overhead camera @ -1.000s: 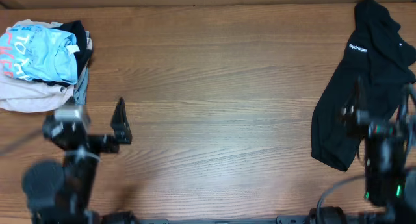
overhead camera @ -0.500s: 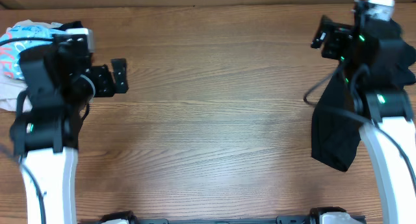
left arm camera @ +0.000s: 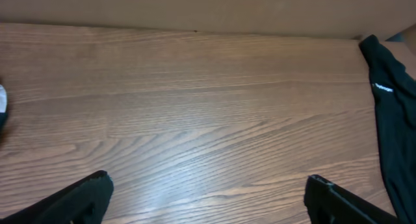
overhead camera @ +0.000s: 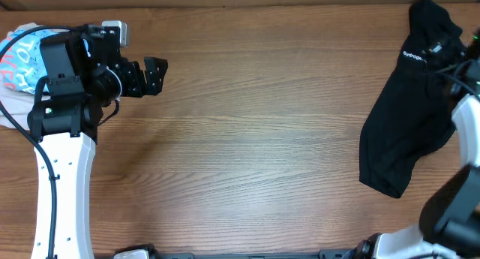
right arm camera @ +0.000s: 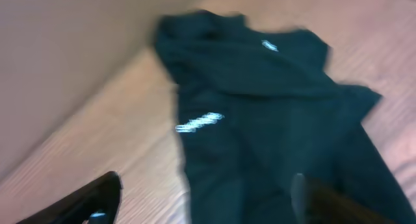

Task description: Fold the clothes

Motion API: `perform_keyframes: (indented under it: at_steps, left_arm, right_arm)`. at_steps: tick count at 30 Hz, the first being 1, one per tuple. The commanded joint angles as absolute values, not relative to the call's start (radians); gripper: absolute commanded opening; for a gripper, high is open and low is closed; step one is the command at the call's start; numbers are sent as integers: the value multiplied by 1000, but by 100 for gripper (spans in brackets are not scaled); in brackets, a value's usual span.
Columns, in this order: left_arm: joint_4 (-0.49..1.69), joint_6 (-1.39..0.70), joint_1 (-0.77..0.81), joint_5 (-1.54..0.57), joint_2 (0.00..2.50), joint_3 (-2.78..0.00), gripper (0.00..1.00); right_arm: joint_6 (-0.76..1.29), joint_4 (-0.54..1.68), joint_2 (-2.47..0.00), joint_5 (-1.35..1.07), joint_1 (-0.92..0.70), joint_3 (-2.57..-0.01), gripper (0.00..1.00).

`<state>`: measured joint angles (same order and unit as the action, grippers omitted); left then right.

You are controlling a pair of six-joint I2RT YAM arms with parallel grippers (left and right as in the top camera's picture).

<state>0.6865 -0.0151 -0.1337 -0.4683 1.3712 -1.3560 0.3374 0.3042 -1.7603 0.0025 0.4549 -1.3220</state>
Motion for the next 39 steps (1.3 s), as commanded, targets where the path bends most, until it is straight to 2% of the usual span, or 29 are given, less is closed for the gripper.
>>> perform_keyframes:
  at_steps: [1, 7, 22, 31, 34, 39]
  left_arm:
    - [686, 4, -144, -497, 1367, -1377, 94]
    - [691, 4, -144, -486, 1373, -1377, 91]
    - [708, 0, -142, -461, 1388, -1377, 88]
    - [713, 0, -143, -437, 1388, -1377, 86]
    - [708, 0, -143, -434, 1388, -1377, 82]
    - [697, 0, -143, -434, 1388, -1377, 74]
  right_arm:
    - [424, 276, -1869, -18, 514, -1341, 82]
    - [427, 221, -1979, -20, 546, -1341, 76]
    - [446, 136, -2107, -1, 545, -1341, 47]
    - [447, 136, -2154, -2, 543, -1341, 17]
    - [447, 135, -2151, -4, 544, -1343, 4]
    - [446, 162, -2104, -54, 543, -1362, 4]
